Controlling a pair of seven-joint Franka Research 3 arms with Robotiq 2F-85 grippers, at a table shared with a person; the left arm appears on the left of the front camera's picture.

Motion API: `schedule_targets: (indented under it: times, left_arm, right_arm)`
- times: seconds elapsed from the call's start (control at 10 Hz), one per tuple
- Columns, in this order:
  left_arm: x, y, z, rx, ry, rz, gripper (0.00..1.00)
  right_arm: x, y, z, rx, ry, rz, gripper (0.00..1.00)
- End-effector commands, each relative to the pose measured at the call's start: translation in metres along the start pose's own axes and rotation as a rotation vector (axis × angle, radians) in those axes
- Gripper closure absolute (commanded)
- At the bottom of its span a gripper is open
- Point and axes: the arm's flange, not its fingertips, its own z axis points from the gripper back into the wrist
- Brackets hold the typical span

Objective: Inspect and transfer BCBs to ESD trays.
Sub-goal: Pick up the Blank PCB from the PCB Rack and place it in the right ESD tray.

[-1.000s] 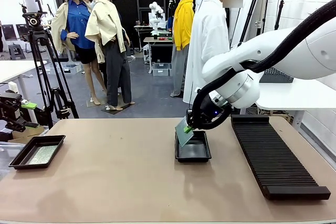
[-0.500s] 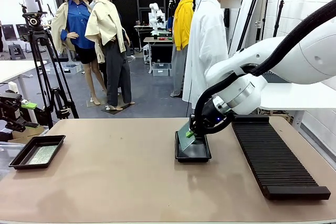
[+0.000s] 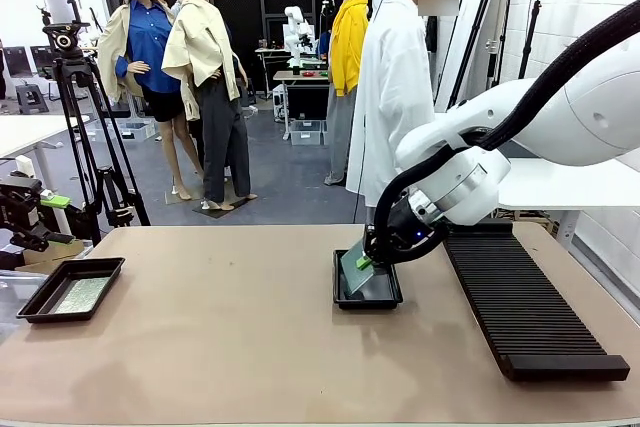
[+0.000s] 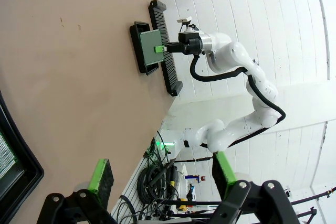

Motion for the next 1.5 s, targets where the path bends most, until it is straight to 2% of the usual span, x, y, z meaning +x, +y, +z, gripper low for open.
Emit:
schedule_targets:
  times: [0.0, 0.2, 0.3, 1.1, 1.4]
  left_arm:
    - [0.001, -0.002, 0.002, 0.005, 0.003, -0.005, 0.00]
    - [0.001, -0.002, 0.002, 0.005, 0.003, -0.005, 0.00]
    - [0.001, -0.002, 0.002, 0.005, 0.003, -0.005, 0.00]
    - [0.001, -0.002, 0.002, 0.005, 0.003, -0.005, 0.00]
    - [0.001, -0.002, 0.002, 0.005, 0.003, -0.005, 0.00]
  right_arm:
    - [-0.003, -0.007, -0.004, 0.041, 0.005, 0.001, 1.00]
    - [-0.002, -0.007, -0.005, 0.049, 0.005, 0.013, 1.00]
    - [-0.001, -0.003, -0.002, 0.005, 0.013, -0.003, 1.00]
    - [-0.001, -0.003, -0.003, 0.007, 0.015, 0.000, 1.00]
    - [0.002, -0.016, -0.005, -0.011, 0.062, -0.060, 1.00]
